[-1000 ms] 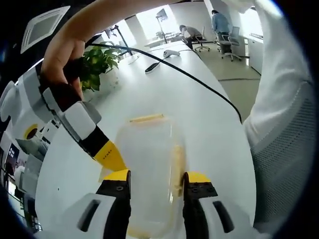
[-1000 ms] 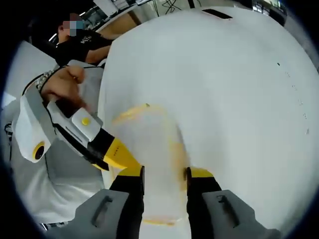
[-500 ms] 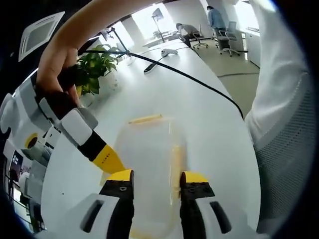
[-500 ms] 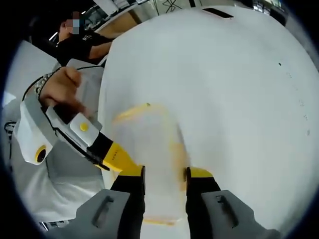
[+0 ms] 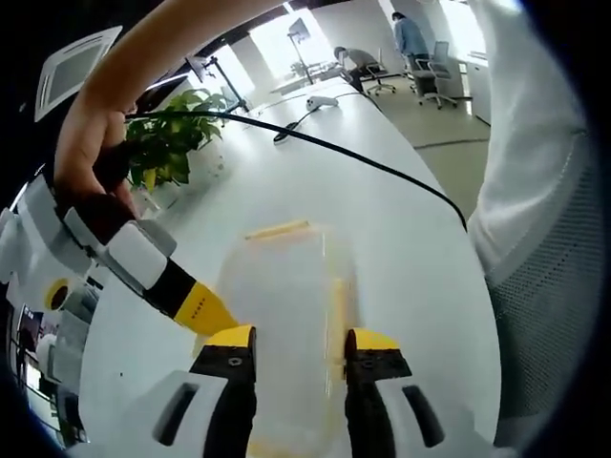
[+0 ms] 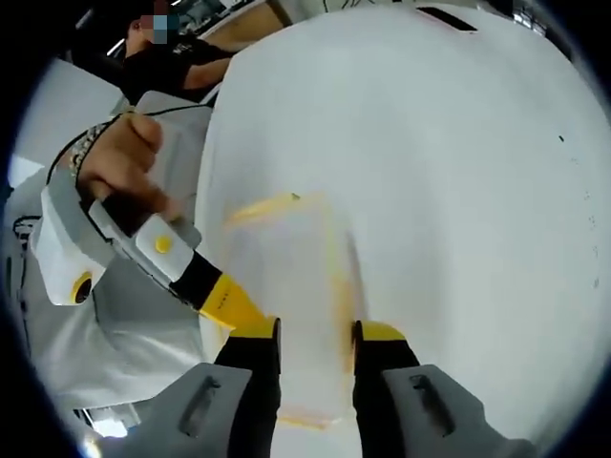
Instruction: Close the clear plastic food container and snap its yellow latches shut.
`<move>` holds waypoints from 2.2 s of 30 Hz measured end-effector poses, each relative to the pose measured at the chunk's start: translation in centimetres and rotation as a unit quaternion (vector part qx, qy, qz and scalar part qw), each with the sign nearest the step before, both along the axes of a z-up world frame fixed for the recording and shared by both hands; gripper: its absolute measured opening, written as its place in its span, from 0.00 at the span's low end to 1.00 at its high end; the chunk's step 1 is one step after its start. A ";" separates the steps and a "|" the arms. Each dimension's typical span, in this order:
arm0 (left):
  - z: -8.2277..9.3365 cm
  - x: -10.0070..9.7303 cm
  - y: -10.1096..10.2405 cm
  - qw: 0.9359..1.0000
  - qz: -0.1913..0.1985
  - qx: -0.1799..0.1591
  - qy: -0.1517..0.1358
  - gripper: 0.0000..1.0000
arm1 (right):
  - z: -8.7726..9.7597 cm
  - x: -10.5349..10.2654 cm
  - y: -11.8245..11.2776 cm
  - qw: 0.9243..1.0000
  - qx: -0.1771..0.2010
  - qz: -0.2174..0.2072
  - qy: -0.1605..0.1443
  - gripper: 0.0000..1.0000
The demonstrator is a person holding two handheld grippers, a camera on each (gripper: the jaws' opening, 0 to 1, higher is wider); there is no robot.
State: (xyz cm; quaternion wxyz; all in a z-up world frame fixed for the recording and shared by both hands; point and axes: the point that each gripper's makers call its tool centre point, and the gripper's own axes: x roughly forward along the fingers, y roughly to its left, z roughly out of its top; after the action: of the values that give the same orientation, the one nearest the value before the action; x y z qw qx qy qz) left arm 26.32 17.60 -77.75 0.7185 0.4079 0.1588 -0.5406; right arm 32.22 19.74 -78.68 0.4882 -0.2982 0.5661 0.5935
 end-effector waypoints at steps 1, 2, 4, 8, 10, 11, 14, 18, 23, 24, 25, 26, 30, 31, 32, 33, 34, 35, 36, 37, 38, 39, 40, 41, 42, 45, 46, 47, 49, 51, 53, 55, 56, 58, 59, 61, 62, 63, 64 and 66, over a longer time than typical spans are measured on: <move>0.0 0.0 0.0 1.000 0.000 0.001 -0.001 0.30 | 0.0 0.0 -0.1 1.000 0.001 0.005 0.000 0.25; 0.0 0.0 0.0 1.000 0.000 0.001 -0.002 0.30 | 0.0 0.0 -0.2 1.000 0.000 0.002 0.003 0.26; 0.0 -0.1 0.0 1.000 -0.003 -0.001 -0.004 0.30 | 0.1 -0.1 -0.6 1.000 0.004 -0.003 0.005 0.26; 0.1 -0.1 -0.2 1.000 0.004 -0.007 -0.004 0.31 | 0.3 -0.4 -1.1 1.000 0.016 -0.008 0.001 0.27; 0.2 -0.1 -0.2 1.000 0.004 -0.006 -0.005 0.31 | 0.4 -0.5 -1.3 1.000 0.016 -0.020 -0.004 0.27; 0.2 0.0 -0.3 1.000 0.008 -0.009 -0.006 0.32 | 0.5 -0.5 -1.6 0.999 0.013 -0.030 -0.011 0.27; 0.1 -0.1 -0.4 1.000 0.010 -0.010 -0.018 0.33 | 0.9 -0.7 -1.7 0.999 0.016 -0.030 -0.039 0.27; 0.0 -1.7 -0.5 0.999 -0.018 -0.009 0.043 0.50 | 1.3 -0.3 -1.7 0.995 0.034 -0.076 -0.054 0.27; -0.1 -1.1 1.4 0.999 -0.005 0.019 0.038 0.55 | 2.3 0.2 -2.1 0.991 0.066 -0.082 -0.077 0.37; 0.2 -1.1 1.7 0.999 0.011 0.008 0.052 0.56 | 2.5 0.1 -2.3 0.991 0.066 -0.080 -0.079 0.40; 0.5 -0.7 1.9 0.999 0.020 0.003 0.048 0.57 | 2.7 0.0 -2.6 0.991 0.069 -0.074 -0.084 0.43; 0.9 -0.5 2.2 0.998 0.035 -0.006 0.054 0.58 | 2.8 0.1 -2.4 0.990 0.081 -0.054 -0.100 0.46; 2.2 0.3 3.2 0.997 0.048 -0.019 0.060 0.62 | 3.7 -0.9 -2.7 0.988 0.107 -0.040 -0.107 0.52; 2.6 0.7 3.6 0.997 0.052 -0.020 0.060 0.64 | 3.9 -1.2 -2.8 0.987 0.116 -0.031 -0.110 0.54; 2.7 1.0 4.0 0.996 0.058 -0.018 0.065 0.66 | 4.0 -1.4 -2.6 0.985 0.124 -0.022 -0.115 0.57; 2.5 1.2 4.8 0.995 0.067 -0.006 0.078 0.68 | 3.9 -1.8 -3.0 0.985 0.123 -0.014 -0.121 0.62; 2.2 1.1 5.3 0.992 0.077 0.005 0.096 0.71 | 3.9 -2.0 -3.0 0.985 0.123 -0.009 -0.124 0.68; 2.1 1.2 5.6 0.991 0.079 0.010 0.105 0.75 | 3.8 -2.3 -3.2 0.983 0.124 -0.003 -0.132 0.73; 2.1 1.2 5.8 0.991 0.076 0.014 0.110 0.77 | 3.6 -2.4 -3.4 0.983 0.123 -0.003 -0.136 0.78; 2.1 1.6 6.0 0.992 0.075 0.020 0.104 0.78 | 3.5 -2.5 -3.6 0.981 0.123 0.004 -0.147 0.80; 2.1 1.8 6.1 0.992 0.074 0.024 0.104 0.80 | 3.4 -2.7 -3.8 0.980 0.125 0.013 -0.154 0.80; 1.8 1.6 6.3 0.989 0.076 0.029 0.123 0.83 | 3.3 -2.8 -4.0 0.979 0.125 0.013 -0.158 0.81; 1.7 1.4 6.4 0.986 0.081 0.031 0.140 0.86 | 3.2 -2.9 -3.9 0.977 0.131 0.016 -0.165 0.82; 1.5 1.2 6.3 0.982 0.086 0.027 0.164 0.91 | 3.2 -2.8 -3.8 0.975 0.139 0.020 -0.171 0.86; 1.4 1.3 6.2 0.980 0.090 0.027 0.173 0.93 | 3.1 -2.7 -3.7 0.972 0.149 0.017 -0.178 0.93; 1.3 2.5 6.1 0.982 0.093 0.037 0.158 0.92 | 3.0 -3.0 -4.2 0.973 0.148 0.002 -0.175 0.94; 1.4 2.8 5.9 0.983 0.090 0.040 0.155 0.91 | 2.8 -3.2 -4.5 0.975 0.142 -0.001 -0.170 0.90; 1.3 2.9 5.8 0.983 0.089 0.044 0.155 0.92 | 2.5 -3.3 -4.8 0.976 0.138 -0.002 -0.168 0.88; 1.3 3.3 5.4 0.983 0.082 0.046 0.156 0.94 | 1.7 -4.1 -5.7 0.980 0.121 0.003 -0.157 0.86; 1.1 3.4 4.9 0.983 0.071 0.053 0.161 0.92 | 0.8 -4.2 -6.2 0.981 0.110 0.009 -0.162 0.86; 0.7 3.3 4.5 0.982 0.061 0.061 0.167 0.90 | 0.3 -4.2 -6.5 0.981 0.104 0.012 -0.166 0.84; 0.5 3.3 3.9 0.983 0.050 0.060 0.166 0.88 | 0.2 -4.2 -6.7 0.981 0.103 0.010 -0.166 0.81; 0.4 3.2 3.8 0.983 0.044 0.061 0.167 0.87 | 0.2 -4.2 -6.7 0.981 0.103 0.010 -0.166 0.80; -0.1 3.3 3.8 0.982 0.043 0.071 0.168 0.86 | 0.1 -4.1 -6.7 0.980 0.105 0.006 -0.168 0.79; -0.6 3.4 4.3 0.981 0.046 0.090 0.165 0.86 | 0.1 -4.0 -6.7 0.980 0.106 0.005 -0.170 0.78; -1.0 3.5 4.4 0.980 0.042 0.098 0.165 0.85 | 0.1 -4.0 -6.6 0.979 0.107 0.006 -0.172 0.77; -1.1 3.5 4.5 0.980 0.043 0.101 0.165 0.84 | 0.0 -4.0 -6.6 0.979 0.106 0.006 -0.172 0.77; -1.1 3.5 4.5 0.980 0.042 0.102 0.165 0.84 | 0.0 -4.0 -6.6 0.980 0.106 0.007 -0.171 0.76; -1.1 3.4 4.6 0.980 0.041 0.104 0.165 0.82 | -0.2 -4.0 -6.7 0.980 0.103 0.006 -0.171 0.75; -1.3 3.3 4.6 0.979 0.042 0.107 0.168 0.78 | -0.7 -4.1 -6.8 0.980 0.099 0.013 -0.175 0.76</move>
State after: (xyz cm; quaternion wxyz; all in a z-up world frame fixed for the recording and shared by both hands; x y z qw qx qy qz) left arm 29.64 22.24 -79.04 0.6556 0.3786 0.3512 -0.5510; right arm 28.16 12.95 -79.36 0.5991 -0.3548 0.4066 0.5915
